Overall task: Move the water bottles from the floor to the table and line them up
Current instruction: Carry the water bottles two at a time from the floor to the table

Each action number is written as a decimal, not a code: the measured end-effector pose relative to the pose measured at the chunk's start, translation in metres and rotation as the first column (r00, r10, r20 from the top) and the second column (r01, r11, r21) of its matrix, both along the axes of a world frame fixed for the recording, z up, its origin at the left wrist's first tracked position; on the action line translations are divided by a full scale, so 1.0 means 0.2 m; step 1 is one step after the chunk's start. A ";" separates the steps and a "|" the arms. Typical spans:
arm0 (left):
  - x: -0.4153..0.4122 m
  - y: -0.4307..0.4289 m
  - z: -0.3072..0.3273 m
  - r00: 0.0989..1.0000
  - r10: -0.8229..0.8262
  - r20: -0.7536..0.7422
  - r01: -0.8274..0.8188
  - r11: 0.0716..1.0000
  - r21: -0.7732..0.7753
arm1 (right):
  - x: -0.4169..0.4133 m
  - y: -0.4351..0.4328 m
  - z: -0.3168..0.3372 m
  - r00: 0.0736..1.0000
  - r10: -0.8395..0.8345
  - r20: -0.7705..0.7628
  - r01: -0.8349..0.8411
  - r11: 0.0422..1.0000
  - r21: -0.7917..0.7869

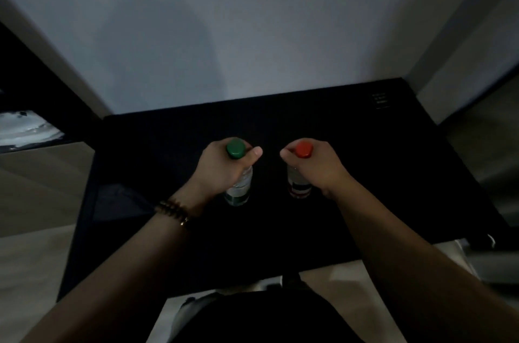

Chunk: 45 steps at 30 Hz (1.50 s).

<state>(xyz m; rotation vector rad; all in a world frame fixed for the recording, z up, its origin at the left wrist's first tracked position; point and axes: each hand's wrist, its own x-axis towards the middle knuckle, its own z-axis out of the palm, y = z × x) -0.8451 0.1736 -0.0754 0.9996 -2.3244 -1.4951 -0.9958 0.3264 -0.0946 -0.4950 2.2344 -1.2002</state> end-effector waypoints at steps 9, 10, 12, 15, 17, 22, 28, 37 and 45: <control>-0.43 0.25 -0.06 0.997 0.012 0.078 -0.016 0.999 0.042 | -0.45 0.24 -0.04 0.993 0.114 0.007 -0.113 0.989 -0.094; -0.47 0.26 -0.06 0.995 0.005 0.102 -0.008 0.999 0.033 | -0.48 0.25 -0.05 0.993 0.113 0.012 -0.112 0.989 -0.102; -0.54 0.27 -0.06 0.990 -0.009 0.138 0.008 1.000 0.008 | -0.54 0.25 -0.08 0.993 0.115 0.017 -0.113 0.988 -0.110; -0.62 0.28 -0.07 0.988 -0.013 0.154 0.008 0.999 0.031 | -0.60 0.26 -0.12 0.994 0.110 0.017 -0.107 0.986 -0.125; -0.66 0.29 -0.07 0.987 -0.009 0.158 -0.003 0.997 0.072 | -0.64 0.26 -0.15 0.995 0.103 0.014 -0.101 0.987 -0.124; -0.73 0.31 -0.09 0.993 -0.018 0.115 0.005 0.994 0.113 | -0.70 0.27 -0.23 0.991 0.127 0.031 -0.123 0.985 -0.120; -0.78 0.33 -0.14 0.991 -0.045 0.130 0.027 0.991 0.134 | -0.74 0.28 -0.27 0.985 0.168 0.048 -0.165 0.984 -0.069; -0.84 0.33 -0.24 0.977 -0.133 0.169 0.118 0.988 0.101 | -0.77 0.28 -0.30 0.967 0.253 -0.002 -0.253 0.967 0.037; -0.86 0.33 -0.30 0.974 -0.073 0.216 0.058 0.995 0.075 | -0.77 0.28 -0.29 0.962 0.274 -0.008 -0.273 0.961 0.046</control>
